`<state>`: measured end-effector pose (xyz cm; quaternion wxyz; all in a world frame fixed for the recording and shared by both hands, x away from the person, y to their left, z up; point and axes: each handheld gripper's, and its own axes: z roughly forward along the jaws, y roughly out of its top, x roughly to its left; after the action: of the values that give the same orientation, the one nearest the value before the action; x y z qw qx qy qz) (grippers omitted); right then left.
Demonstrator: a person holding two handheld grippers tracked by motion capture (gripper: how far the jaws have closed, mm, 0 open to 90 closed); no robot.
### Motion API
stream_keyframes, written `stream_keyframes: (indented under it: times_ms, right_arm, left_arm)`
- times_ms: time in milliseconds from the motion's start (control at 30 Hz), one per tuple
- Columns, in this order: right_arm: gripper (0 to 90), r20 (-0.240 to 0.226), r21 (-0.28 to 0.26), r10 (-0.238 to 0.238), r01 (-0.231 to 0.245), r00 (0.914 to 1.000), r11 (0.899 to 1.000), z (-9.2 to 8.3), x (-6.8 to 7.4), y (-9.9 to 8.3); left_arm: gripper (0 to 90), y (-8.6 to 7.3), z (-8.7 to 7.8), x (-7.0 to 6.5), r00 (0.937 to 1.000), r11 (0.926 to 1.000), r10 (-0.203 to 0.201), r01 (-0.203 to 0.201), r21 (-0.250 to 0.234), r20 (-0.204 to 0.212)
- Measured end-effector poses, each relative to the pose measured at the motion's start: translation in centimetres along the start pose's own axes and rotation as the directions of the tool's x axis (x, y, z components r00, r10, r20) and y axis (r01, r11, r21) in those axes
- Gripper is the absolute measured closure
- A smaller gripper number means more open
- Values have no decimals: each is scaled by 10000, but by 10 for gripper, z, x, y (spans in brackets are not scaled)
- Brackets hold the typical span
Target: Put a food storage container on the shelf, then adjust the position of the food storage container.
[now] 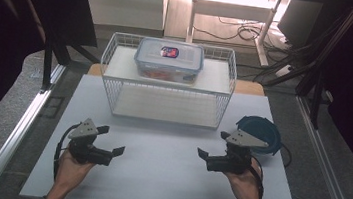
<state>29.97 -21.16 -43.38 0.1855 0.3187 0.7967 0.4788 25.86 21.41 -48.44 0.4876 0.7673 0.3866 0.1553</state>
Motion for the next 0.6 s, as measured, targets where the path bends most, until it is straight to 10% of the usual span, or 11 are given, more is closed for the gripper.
stream_keyframes:
  times_ms: [600]
  right_arm:
    - [1,523,1113,481,-536,9975,9923,10,-16,-42]
  left_arm:
    - [39,-25,6,-2,9997,9993,69,-61,368,-232]
